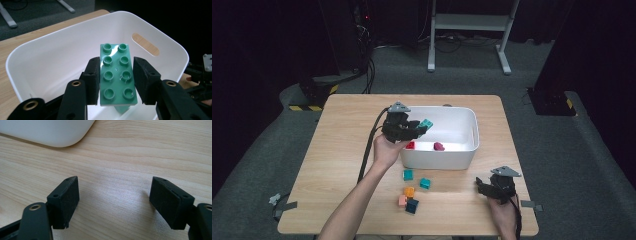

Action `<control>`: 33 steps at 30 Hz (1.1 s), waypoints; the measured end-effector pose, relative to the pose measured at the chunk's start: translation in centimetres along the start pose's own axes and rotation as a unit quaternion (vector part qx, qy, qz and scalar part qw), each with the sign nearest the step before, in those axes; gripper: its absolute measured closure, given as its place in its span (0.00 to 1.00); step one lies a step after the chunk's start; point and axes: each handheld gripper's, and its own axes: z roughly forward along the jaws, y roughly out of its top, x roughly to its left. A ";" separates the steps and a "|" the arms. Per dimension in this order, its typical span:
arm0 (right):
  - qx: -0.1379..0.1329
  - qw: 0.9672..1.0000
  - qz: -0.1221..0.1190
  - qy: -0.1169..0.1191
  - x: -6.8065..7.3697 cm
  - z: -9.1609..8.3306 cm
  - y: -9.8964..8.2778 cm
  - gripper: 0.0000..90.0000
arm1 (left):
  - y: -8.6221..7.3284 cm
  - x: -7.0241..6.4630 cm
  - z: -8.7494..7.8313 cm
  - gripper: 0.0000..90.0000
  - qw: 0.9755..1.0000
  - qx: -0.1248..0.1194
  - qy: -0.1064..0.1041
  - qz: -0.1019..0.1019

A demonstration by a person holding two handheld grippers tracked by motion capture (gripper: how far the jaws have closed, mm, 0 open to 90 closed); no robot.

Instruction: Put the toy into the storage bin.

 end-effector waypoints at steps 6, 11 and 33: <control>0.000 1.000 -0.001 0.000 0.0 0.0 0.0 0.26 | -0.1 0.3 0.3 0.51 1.000 0.001 0.027 -0.002; 0.000 1.000 -0.002 0.000 0.0 0.0 0.0 0.26 | 0.0 -0.4 -0.7 0.47 0.999 -0.011 0.033 0.011; 0.000 1.000 -0.001 0.001 0.0 0.0 0.0 0.26 | -3.8 -1.4 -5.8 0.42 0.996 -0.006 0.074 0.052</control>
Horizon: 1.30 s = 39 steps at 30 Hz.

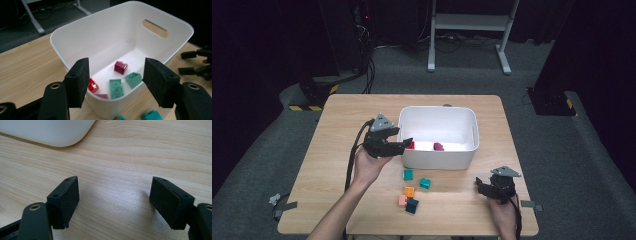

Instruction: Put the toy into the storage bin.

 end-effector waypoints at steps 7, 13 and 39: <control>0.000 1.000 0.000 0.000 0.0 0.0 0.0 0.26 | -2.0 -0.1 -1.0 0.41 1.000 -0.009 0.003 -0.008; 0.000 1.000 0.000 0.000 0.0 0.0 0.0 0.26 | -4.0 -0.5 -1.0 0.40 1.000 -0.014 -0.008 -0.010; 0.000 1.000 0.001 0.000 0.0 0.0 0.0 0.26 | -13.0 -1.4 5.4 0.34 0.997 0.053 -0.017 -0.050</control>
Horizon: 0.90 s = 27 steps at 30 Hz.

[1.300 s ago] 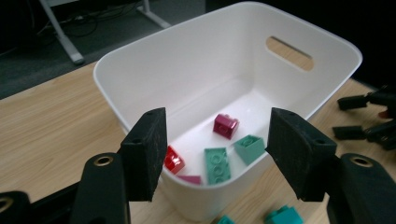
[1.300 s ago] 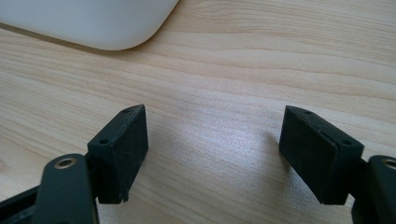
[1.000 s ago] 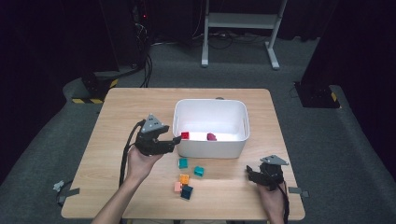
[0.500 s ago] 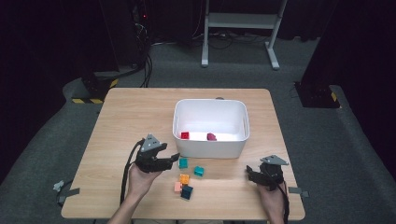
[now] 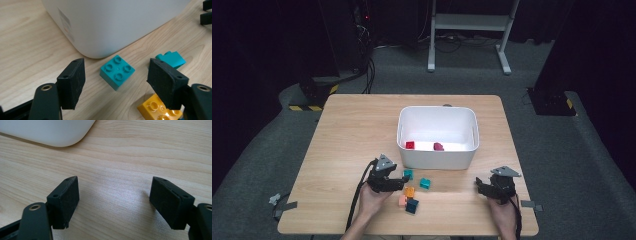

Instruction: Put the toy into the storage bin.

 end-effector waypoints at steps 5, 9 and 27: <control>0.000 1.000 -0.001 0.000 0.0 0.0 0.0 0.26 | -0.1 0.1 0.9 0.34 1.000 0.005 0.005 -0.006; 0.000 1.000 -0.001 0.000 0.0 0.0 0.0 0.26 | -0.1 -0.1 1.4 0.32 1.000 0.006 0.012 -0.009; 0.000 1.000 0.000 0.000 0.0 0.0 0.0 0.26 | 0.1 -0.1 3.0 0.34 0.999 0.012 0.019 -0.024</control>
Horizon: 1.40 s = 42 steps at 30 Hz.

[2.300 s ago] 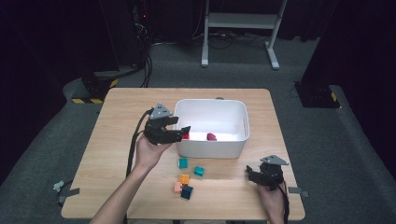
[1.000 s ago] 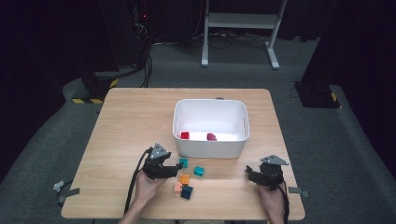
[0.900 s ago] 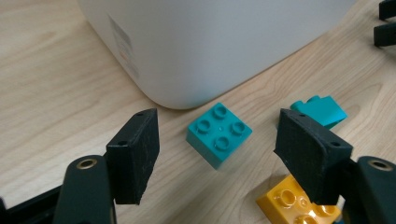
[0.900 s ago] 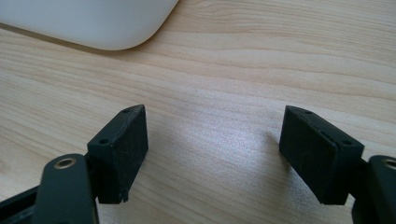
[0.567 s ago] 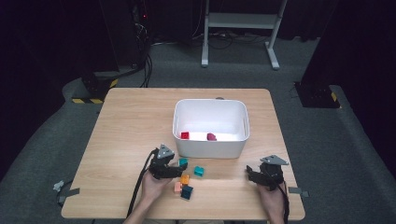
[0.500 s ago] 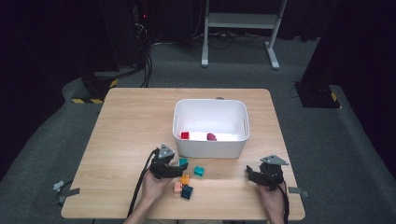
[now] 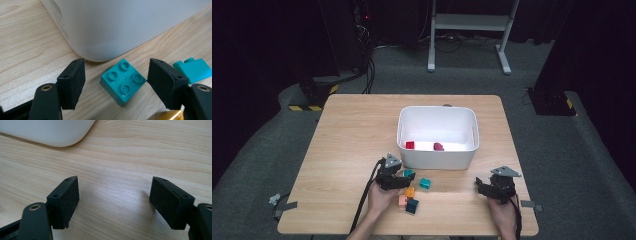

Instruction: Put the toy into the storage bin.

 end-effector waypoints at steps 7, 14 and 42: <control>0.000 1.000 0.000 -0.001 0.0 0.0 0.0 0.26 | -0.1 0.0 0.7 0.37 1.000 0.013 0.006 0.001; 0.000 1.000 0.000 -0.001 0.0 0.0 0.0 0.26 | -0.4 -0.1 0.4 0.42 1.000 0.016 0.020 0.009; 0.001 1.000 0.001 0.001 0.0 0.0 0.0 0.26 | -1.8 1.4 -1.4 0.65 1.000 0.006 0.002 0.025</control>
